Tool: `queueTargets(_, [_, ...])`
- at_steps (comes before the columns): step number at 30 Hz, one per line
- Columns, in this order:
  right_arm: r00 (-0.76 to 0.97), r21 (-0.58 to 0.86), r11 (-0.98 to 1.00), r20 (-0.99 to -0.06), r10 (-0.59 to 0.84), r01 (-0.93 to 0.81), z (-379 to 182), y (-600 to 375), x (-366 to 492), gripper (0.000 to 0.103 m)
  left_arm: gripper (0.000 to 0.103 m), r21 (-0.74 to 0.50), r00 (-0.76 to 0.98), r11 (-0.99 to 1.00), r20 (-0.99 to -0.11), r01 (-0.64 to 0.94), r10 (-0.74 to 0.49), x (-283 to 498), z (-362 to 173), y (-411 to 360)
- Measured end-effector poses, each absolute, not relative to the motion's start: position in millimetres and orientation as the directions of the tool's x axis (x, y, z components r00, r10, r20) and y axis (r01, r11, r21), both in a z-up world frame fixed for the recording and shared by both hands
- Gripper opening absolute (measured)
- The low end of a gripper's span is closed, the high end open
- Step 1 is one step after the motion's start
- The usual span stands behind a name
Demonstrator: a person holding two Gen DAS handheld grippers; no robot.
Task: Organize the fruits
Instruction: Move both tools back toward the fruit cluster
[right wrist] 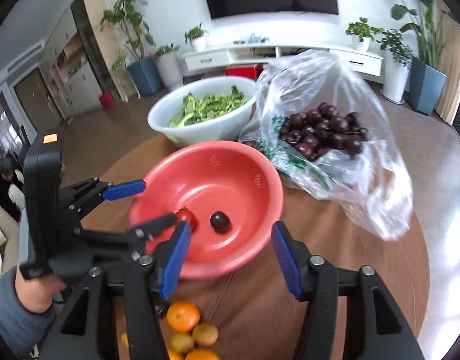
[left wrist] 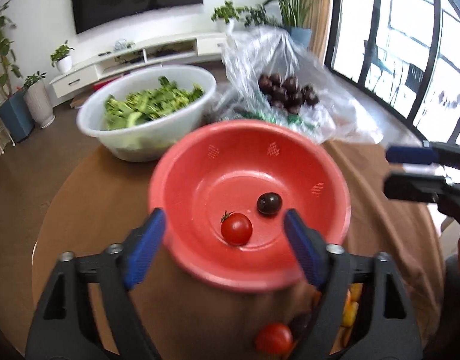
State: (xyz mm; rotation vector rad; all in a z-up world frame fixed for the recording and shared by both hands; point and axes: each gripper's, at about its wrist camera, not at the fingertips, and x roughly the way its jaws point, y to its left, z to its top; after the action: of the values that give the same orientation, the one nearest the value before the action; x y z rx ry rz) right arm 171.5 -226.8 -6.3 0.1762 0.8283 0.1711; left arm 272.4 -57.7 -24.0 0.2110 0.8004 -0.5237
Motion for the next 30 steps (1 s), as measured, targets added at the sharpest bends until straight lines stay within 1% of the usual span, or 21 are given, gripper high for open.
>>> queueTargets(1, [0.671, 0.23, 0.97, -0.707, 0.226, -0.083, -5, -228, 161, 0.069, 0.094, -0.024, 0.588, 0.855, -0.717, 0.517, -0.375, 264, -20, -52])
queueTargets(5, [0.686, 0.227, 0.968, -0.689, 0.235, -0.103, -6, -223, 114, 0.076, 0.103, -0.093, 0.591, 0.856, -0.685, 0.509, -0.426, 224, -10, -27])
queueTargets(8, [0.68, 0.22, 0.968, -0.692, 0.242, -0.121, -17, -217, 78, 0.077, 0.103, -0.112, 0.601, 0.856, -0.666, 0.504, -0.441, 186, -11, -11])
queueTargets(11, [0.653, 0.244, 0.962, -0.709, 0.266, -0.126, -34, -210, 50, 0.077, 0.103, -0.101, 0.607, 0.852, -0.659, 0.514, -0.444, 147, -18, -5])
queueTargets(14, [0.614, 0.229, 0.967, -0.749, 0.251, -0.116, -57, -198, 31, 0.077, 0.103, -0.065, 0.606, 0.843, -0.665, 0.534, -0.435, 109, -31, -5])
queueTargets(17, [0.586, 0.213, 0.972, -0.778, 0.229, -0.096, -72, -192, 28, 0.076, 0.103, -0.058, 0.582, 0.833, -0.689, 0.55, -0.432, 81, -47, -7])
queueTargets(20, [0.587, 0.185, 0.975, -0.779, 0.22, -0.12, -77, -184, 29, 0.073, 0.103, -0.047, 0.557, 0.833, -0.722, 0.551, -0.41, 65, -60, -7])
queueTargets(23, [0.591, 0.157, 0.978, -0.78, 0.206, -0.134, -79, -178, 33, 0.071, 0.103, -0.02, 0.541, 0.834, -0.752, 0.551, -0.376, 58, -66, -10])
queueTargets(25, [0.583, 0.162, 0.978, -0.786, 0.206, -0.129, -84, -178, 37, 0.066, 0.103, -0.005, 0.536, 0.834, -0.765, 0.551, -0.358, 58, -69, -12])
queueTargets(30, [0.575, 0.172, 0.981, -0.795, 0.195, -0.094, -90, -183, 38, 0.063, 0.103, -0.004, 0.52, 0.831, -0.779, 0.556, -0.351, 58, -72, -16])
